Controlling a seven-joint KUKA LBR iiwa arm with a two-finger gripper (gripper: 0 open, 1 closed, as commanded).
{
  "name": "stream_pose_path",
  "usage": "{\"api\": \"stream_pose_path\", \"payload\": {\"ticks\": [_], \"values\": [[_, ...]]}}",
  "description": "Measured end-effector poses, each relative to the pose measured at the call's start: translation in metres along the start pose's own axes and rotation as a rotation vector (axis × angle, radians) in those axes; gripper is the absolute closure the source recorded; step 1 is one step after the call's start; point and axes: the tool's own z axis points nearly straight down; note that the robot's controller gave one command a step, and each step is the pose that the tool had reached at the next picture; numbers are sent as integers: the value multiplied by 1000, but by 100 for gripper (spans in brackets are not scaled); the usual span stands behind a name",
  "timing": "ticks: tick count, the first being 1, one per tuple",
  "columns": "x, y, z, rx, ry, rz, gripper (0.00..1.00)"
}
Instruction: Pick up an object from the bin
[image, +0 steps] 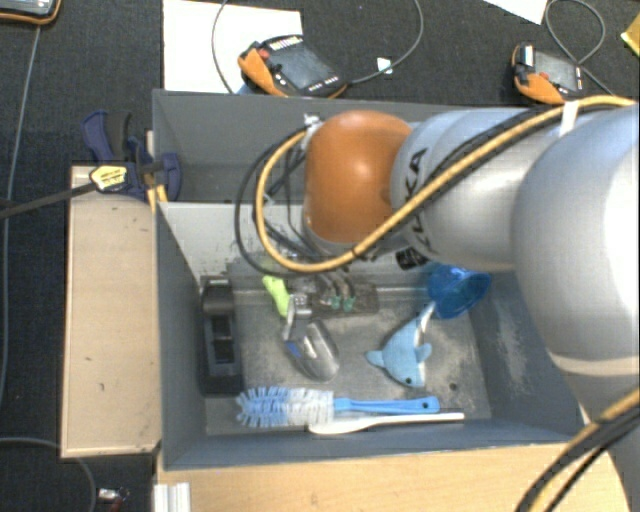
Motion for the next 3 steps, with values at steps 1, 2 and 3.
{"api": "stream_pose_path", "payload": {"ticks": [1, 2, 3], "values": [[-2, -1, -2, -1, -5, 5, 0], [2, -8, 74, 0, -1, 222, 0], [3, -17, 72, -1, -3, 227, 0]]}}
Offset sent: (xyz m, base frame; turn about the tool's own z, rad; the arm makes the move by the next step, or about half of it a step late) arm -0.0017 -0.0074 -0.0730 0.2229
